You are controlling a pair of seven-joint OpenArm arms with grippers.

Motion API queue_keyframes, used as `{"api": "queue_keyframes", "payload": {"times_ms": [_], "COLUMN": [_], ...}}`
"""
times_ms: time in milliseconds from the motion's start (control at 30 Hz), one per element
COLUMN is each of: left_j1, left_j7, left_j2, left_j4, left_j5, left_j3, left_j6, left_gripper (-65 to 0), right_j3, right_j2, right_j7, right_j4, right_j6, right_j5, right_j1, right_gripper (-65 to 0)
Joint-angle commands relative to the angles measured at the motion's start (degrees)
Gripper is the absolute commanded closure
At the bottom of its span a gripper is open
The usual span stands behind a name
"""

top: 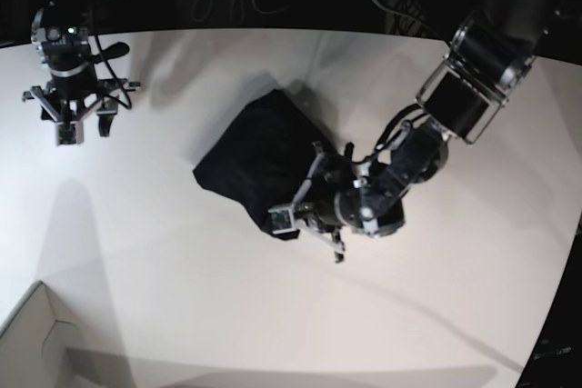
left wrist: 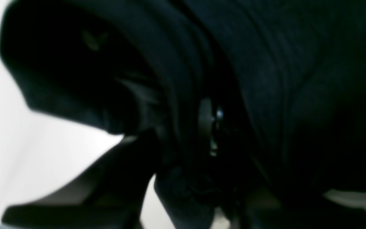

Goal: Layout the t-shirt on the table in an organized manner, then fold the t-shirt properly
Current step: 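Sweep the left gripper across the bundle to flatten and square it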

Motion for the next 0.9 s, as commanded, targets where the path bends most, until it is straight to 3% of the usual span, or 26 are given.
{"api": "queue_keyframes", "payload": {"times_ms": [0, 167, 533, 867], "left_j1": [-2.7, -8.5, -10.0, -9.7], "left_j7": [-1.0, -6.7, -11.2, -11.2], "left_j2": [0.9, 4.9, 15.6, 16.8], "left_j4": [-0.9, -7.8, -11.1, -10.5], "left_j5": [0.7, 3.9, 19.0, 20.4], "left_j3": [2.1, 13.6, 21.1, 22.3], "left_j6": [0.1, 0.1, 0.1, 0.1], "left_gripper": [-0.2, -0.2, -0.2, -0.5], "right_j3": [1.3, 4.2, 5.1, 4.7], "right_j2": [0.2, -2.0, -5.9, -8.3], "right_j7": [1.7, 1.6, 1.7, 1.7], "right_j4": [1.7, 1.8, 3.3, 3.3], "right_j6": [0.0, 0.0, 0.0, 0.0], "right_j5": [0.1, 0.0, -0.1, -0.1], "right_j1": [-0.3, -1.4, -3.2, -3.1], "right_gripper": [-31.9, -31.9, -31.9, -31.9]}}
